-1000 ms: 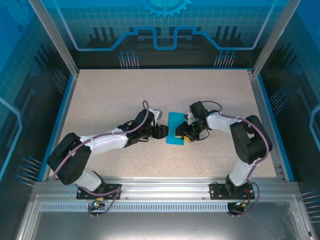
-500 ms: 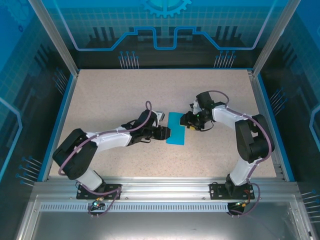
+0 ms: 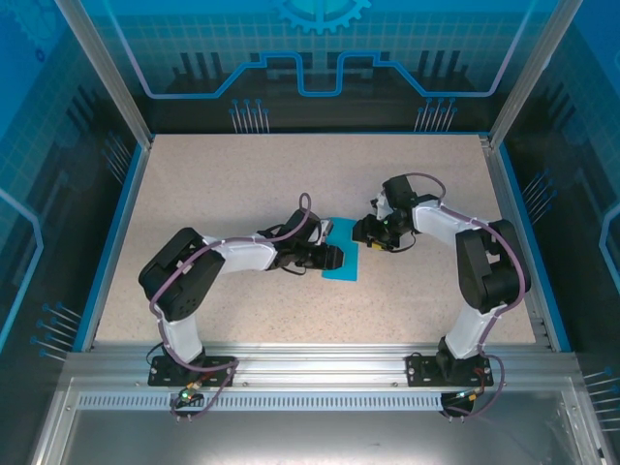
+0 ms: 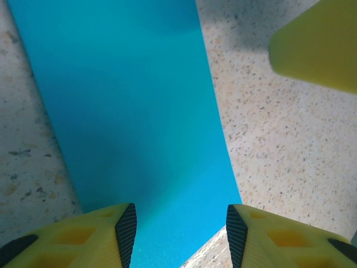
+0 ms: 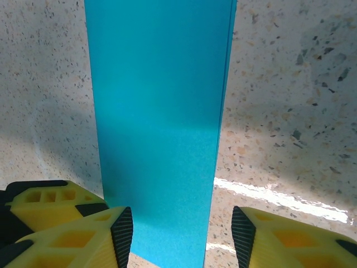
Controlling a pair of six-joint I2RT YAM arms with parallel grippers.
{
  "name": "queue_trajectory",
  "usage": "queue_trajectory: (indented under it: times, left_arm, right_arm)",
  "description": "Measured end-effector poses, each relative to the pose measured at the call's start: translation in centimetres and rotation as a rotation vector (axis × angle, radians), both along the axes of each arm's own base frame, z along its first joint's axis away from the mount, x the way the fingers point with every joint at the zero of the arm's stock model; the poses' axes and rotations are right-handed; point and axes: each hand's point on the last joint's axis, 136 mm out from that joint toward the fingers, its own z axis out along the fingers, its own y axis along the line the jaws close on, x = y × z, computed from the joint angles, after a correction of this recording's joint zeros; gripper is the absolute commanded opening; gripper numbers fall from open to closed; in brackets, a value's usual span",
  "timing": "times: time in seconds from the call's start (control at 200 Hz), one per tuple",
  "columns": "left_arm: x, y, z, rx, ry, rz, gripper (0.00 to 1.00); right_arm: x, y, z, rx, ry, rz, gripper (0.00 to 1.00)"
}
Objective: Fold a paper plane with a square sheet of paper (fold left side to right side)
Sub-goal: Fold the triangle a second time at the center of the table.
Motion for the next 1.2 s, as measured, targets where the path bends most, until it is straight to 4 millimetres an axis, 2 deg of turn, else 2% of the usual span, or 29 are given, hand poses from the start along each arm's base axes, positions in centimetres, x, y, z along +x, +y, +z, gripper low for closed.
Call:
queue_trajectory:
  times: [0.295, 0.69, 1.201]
  left_arm:
    - [-0.9, 0.8, -1.1, 0.048, 0.055, 0.003, 0.48]
    - [-1.0, 1.0, -1.3, 0.060, 0.060, 0.007, 0.48]
    - [-1.0, 1.0, -1.3, 0.060, 0.060, 0.007, 0.47]
  right_arm:
    - [-0.3, -0.1, -0.2, -0.005, 0.012, 0.010, 0.55]
    - [-0.2, 0.9, -1.6, 0.029, 0.067, 0.028, 0.56]
    - [3.9, 1.9, -2.0, 0.029, 0.014, 0.033, 0.57]
